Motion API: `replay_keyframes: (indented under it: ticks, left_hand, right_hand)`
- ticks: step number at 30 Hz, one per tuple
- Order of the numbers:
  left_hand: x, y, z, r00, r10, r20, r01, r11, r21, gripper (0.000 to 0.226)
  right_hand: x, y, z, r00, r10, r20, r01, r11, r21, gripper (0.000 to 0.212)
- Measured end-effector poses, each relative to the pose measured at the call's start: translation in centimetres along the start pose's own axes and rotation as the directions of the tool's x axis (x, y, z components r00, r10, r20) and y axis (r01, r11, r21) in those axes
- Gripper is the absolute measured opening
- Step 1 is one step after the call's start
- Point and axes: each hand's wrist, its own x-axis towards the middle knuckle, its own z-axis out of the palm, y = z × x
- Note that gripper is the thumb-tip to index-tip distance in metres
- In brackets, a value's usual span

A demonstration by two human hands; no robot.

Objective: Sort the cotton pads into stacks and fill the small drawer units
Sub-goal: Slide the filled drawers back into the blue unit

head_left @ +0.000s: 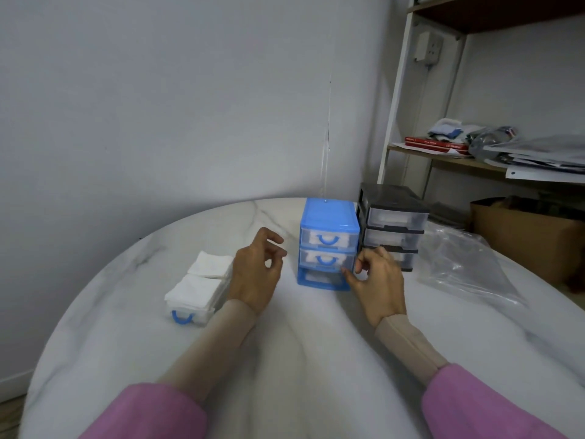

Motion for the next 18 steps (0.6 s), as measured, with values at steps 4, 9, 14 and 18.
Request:
replay_keyframes:
  ticks: [4,9,14,18]
  left_hand:
    - [-0.5,0.0,-2.7,0.999,-0.044,0.004,0.044,0.998,-0.055,0.024]
    - [-0.9,0.3,-6.5,0.995,-0.084,-0.058,0.081,0.995,-0.053,0.028]
    - [-0.6,-2.7,-10.2,0.959,-0.28,-0.05,0.281,0.904,0.322,0.029]
    - [-1.3,-3.4,-11.3,0.877,-0.478,0.044,0.468,0.873,0.138,0.035]
  right_hand:
    - [-1.2,-1.7,0.6,0.986,-0.032,0.165,0.018,0.996,0.088,0.037]
    - [-2.3,-4.7,1.8,0.921,-0.08,0.381,0.002,0.98,0.201,0.027]
    - [-2.9,-8.1,3.5,0.843,-0.075,0.533,-0.061,0.971,0.233,0.011]
    - [-3.4,-10.6,4.8,0.773,-0.005,0.635,-0.178,0.958,0.224,0.041]
